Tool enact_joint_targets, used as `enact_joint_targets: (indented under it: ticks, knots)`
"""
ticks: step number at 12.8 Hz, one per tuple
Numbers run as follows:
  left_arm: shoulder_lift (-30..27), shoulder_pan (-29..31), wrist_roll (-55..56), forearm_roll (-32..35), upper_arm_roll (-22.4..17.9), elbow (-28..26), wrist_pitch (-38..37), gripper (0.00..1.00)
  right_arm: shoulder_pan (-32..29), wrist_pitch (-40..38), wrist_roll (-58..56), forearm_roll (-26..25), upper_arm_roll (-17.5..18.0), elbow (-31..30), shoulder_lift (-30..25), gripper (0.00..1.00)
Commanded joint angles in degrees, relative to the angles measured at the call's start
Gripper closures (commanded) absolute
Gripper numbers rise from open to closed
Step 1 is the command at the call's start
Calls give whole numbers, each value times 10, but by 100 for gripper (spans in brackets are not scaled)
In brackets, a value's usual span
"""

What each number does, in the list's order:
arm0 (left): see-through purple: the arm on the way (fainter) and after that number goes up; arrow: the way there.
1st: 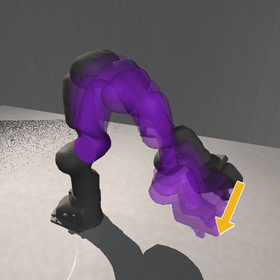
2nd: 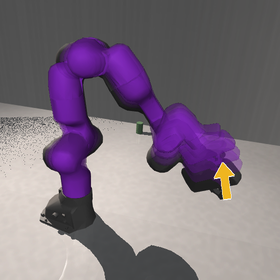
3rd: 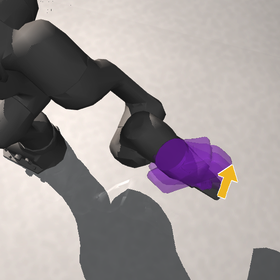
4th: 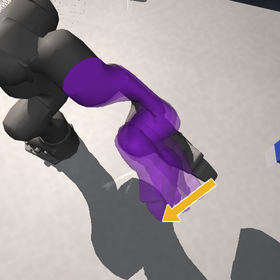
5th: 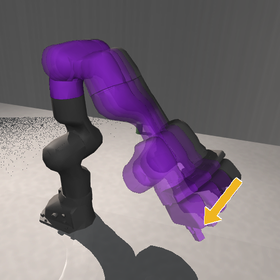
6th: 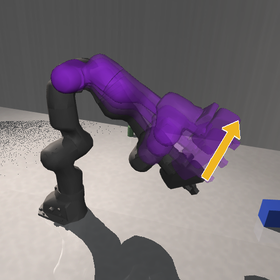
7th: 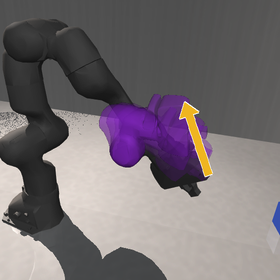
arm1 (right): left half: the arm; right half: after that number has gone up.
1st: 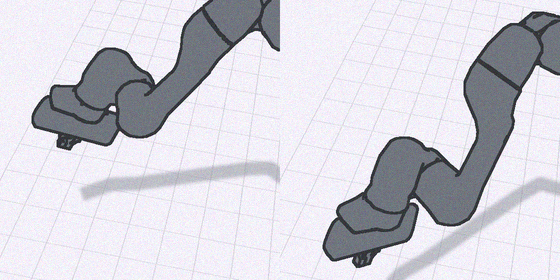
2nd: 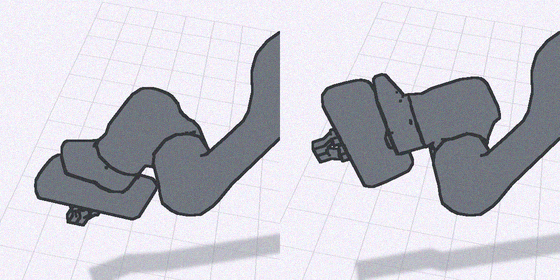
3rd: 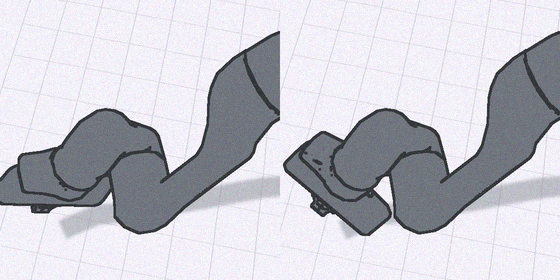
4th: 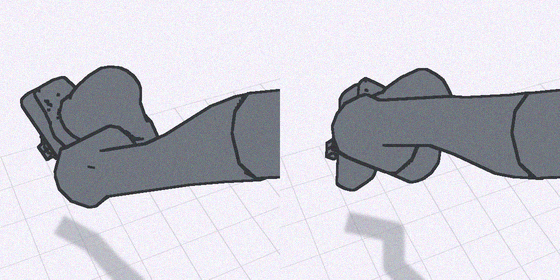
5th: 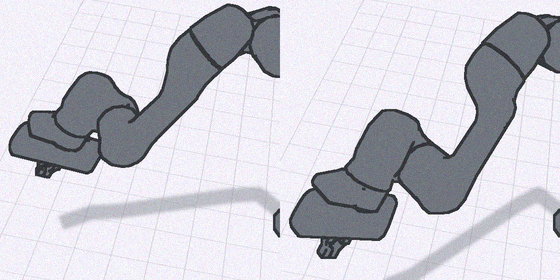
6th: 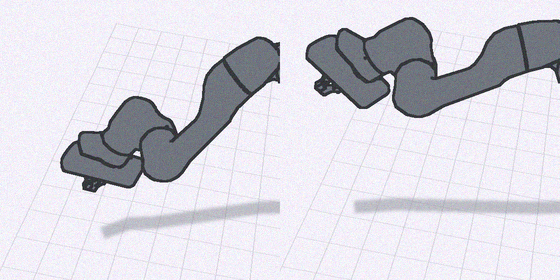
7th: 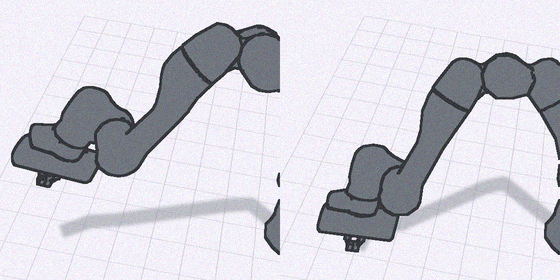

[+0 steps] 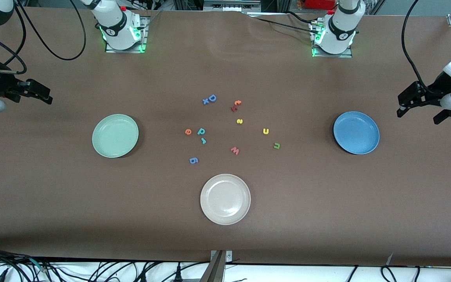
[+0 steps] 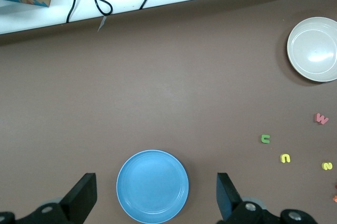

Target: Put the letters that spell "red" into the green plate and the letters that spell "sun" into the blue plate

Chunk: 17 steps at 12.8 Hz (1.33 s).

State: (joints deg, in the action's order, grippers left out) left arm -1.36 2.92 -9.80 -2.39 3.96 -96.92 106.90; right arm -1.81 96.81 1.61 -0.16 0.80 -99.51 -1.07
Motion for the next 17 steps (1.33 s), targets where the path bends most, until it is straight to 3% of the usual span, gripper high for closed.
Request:
enact_joint_targets:
  ticks: [1, 4, 6, 17]
  knots:
    - [8, 5, 0, -11, 0, 22, -23, 0, -2, -5, -6, -9, 4, 10, 2, 0]
    - [9, 7, 20, -7, 1, 46, -121, 0, -2, -6, -6, -9, 5, 10, 2, 0]
    - [8, 7, 98, 12, 3, 47, -147, 0, -2, -7, -6, -9, 5, 10, 2, 0]
    - [10, 4, 109, 13, 3, 52, -148, 0, -2, -7, -6, -9, 5, 10, 1, 0]
